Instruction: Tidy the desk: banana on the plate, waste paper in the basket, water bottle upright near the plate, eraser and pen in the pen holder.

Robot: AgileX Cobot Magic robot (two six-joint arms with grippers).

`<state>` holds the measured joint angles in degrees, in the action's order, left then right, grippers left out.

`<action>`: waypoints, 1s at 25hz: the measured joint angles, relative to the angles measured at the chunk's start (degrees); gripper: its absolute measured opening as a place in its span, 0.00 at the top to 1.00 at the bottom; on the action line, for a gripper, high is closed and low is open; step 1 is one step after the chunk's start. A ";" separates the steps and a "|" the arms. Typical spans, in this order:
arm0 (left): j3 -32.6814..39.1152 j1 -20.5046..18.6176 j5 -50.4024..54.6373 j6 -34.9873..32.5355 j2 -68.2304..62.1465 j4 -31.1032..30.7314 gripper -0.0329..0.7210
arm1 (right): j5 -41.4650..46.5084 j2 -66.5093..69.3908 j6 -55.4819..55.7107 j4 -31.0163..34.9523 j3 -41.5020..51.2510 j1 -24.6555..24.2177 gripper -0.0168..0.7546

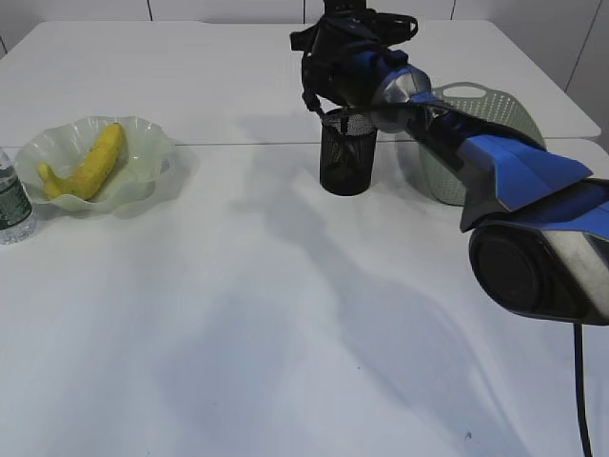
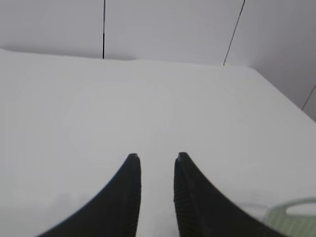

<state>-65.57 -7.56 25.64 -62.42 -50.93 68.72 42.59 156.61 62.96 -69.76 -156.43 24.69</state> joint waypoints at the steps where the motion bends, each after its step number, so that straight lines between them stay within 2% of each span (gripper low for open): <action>1: 0.00 0.00 -0.15 0.00 0.00 0.00 0.37 | 0.00 0.00 0.00 -0.15 -1.33 0.00 0.74; 12: 0.00 0.00 -1.67 0.00 0.00 0.00 0.37 | 1.37 -0.37 -4.01 -1.01 -11.58 0.00 0.75; 22: 0.00 0.00 -7.97 0.00 0.00 0.09 0.38 | 3.84 -5.85 -11.22 -1.78 -11.61 0.00 0.99; 25: 0.00 0.00 -8.18 0.00 0.00 0.09 0.43 | 4.69 -8.49 -14.18 -0.94 -11.61 0.00 0.99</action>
<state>-65.57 -7.56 17.46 -62.42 -50.93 68.81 47.28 148.11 48.78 -70.70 -168.04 24.69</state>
